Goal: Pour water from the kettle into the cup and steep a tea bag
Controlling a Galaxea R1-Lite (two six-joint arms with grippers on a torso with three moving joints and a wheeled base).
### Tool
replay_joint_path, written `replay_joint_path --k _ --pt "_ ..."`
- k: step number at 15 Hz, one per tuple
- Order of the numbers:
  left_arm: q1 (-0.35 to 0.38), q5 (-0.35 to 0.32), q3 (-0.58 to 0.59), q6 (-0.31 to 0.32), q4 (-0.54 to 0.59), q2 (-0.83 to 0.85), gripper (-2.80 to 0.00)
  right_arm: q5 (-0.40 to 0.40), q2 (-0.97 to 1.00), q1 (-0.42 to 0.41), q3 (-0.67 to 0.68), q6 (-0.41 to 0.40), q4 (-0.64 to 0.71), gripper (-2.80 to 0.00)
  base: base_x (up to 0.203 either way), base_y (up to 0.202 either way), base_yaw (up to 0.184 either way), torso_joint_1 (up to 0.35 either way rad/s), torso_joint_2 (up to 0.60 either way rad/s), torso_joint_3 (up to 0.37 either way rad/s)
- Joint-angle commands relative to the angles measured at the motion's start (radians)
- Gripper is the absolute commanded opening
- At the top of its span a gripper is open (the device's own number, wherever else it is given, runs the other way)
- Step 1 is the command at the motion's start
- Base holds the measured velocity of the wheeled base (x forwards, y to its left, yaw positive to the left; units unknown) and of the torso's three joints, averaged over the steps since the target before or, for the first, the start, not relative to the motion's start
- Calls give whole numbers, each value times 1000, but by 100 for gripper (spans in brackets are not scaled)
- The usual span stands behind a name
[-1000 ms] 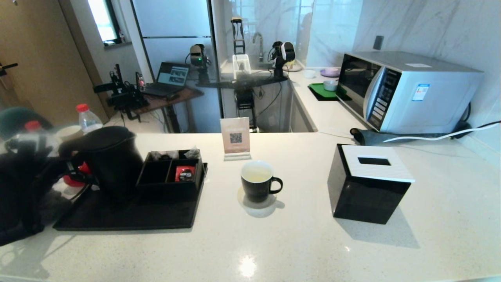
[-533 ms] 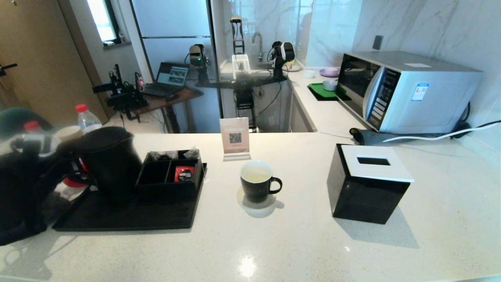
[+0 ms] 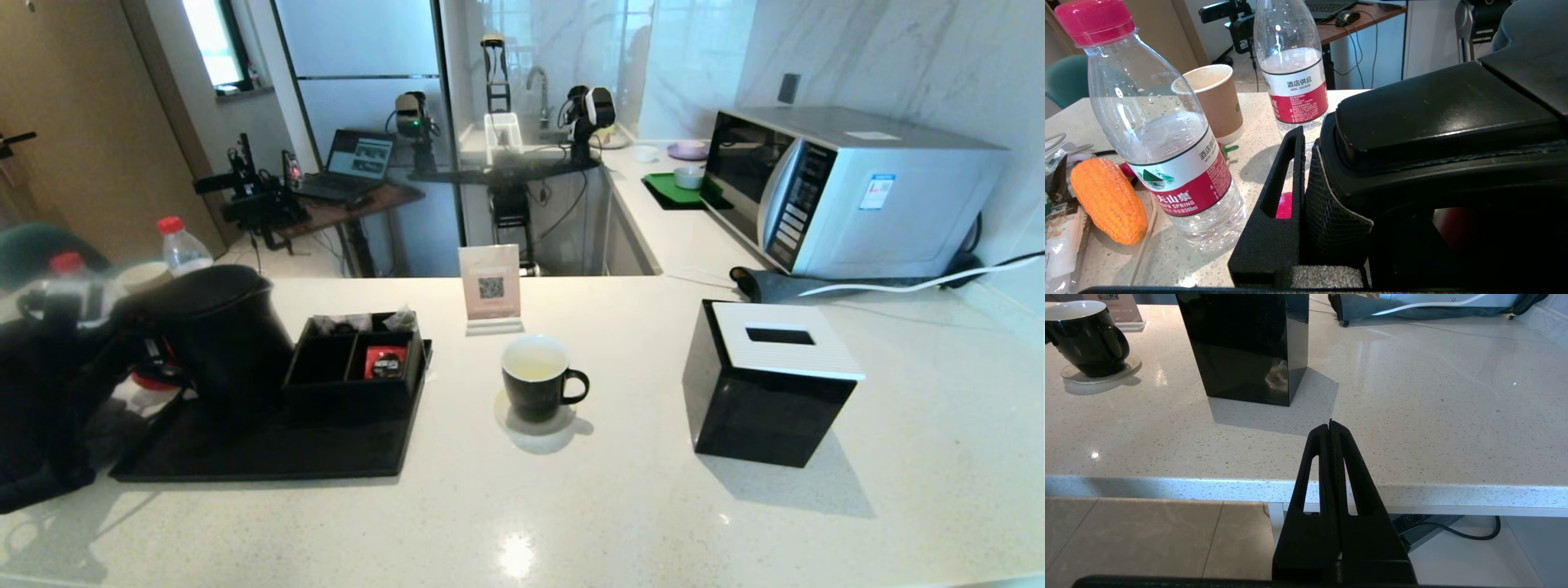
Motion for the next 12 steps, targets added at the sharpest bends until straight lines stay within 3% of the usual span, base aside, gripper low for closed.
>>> replay_joint_path --k 1,12 --pt "0 0 10 1 -46 -13 -280 0 1 0 0 0 0 -280 0 0 0 0 0 0" --pt "28 15 91 -10 -46 -123 -280 0 1 0 0 0 0 -280 0 0 0 0 0 0"
